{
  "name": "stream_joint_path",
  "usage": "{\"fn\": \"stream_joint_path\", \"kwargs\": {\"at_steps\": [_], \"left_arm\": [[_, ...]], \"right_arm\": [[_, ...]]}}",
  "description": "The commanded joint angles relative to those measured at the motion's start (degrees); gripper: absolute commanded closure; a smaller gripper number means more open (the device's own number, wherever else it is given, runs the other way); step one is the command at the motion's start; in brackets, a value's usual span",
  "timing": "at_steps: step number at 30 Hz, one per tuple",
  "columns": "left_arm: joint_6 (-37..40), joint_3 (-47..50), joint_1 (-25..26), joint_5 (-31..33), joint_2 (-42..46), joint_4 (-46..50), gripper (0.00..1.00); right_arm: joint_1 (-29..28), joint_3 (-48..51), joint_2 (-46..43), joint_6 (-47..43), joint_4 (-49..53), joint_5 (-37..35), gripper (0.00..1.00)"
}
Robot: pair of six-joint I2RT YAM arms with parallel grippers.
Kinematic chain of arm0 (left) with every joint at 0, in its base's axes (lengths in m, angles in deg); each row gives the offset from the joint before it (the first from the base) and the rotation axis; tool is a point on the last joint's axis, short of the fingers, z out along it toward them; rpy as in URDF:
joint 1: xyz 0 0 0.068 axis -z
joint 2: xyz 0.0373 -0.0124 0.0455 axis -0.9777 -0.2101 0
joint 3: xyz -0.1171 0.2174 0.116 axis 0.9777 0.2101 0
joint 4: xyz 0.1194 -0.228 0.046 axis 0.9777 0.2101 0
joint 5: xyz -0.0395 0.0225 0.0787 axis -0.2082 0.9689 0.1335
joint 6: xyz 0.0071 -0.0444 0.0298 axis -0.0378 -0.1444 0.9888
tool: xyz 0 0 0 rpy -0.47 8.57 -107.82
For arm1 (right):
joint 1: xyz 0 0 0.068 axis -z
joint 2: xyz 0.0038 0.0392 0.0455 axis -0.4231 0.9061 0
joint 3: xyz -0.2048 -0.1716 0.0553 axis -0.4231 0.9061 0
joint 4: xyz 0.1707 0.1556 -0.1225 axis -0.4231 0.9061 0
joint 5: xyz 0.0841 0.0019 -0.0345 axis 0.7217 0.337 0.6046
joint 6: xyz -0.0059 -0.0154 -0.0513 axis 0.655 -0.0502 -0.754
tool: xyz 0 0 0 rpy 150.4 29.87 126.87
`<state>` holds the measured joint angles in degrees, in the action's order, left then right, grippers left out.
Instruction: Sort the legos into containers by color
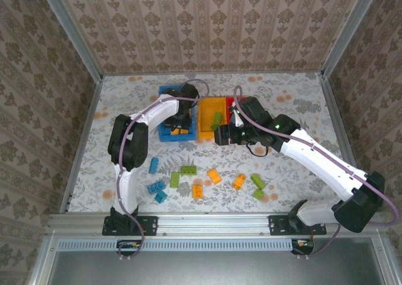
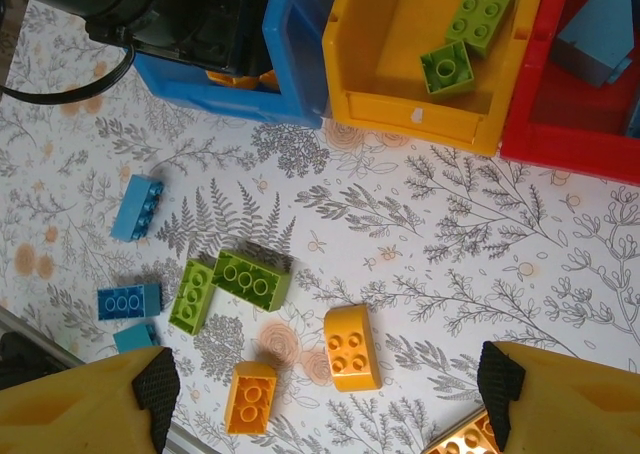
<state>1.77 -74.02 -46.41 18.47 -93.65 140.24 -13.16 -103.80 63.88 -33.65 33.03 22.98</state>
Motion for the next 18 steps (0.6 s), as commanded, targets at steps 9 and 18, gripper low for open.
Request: {"fn": "stream_joint_path", "kwargs": {"at_steps": [9,18], "left_arm": [[-2.23,1.97,1.61,-0.97,12.41,0.15,0.48],[0.58,13.62,5.72,-8.66,33.59,-12.81,0.43]], "right_arm": [[-0.29,3.28,-2.55,-4.42,0.16,-4.22,0.19],[-1.22,9.38,-5.11,-0.08,9.5,-12.47,0.22]]}}
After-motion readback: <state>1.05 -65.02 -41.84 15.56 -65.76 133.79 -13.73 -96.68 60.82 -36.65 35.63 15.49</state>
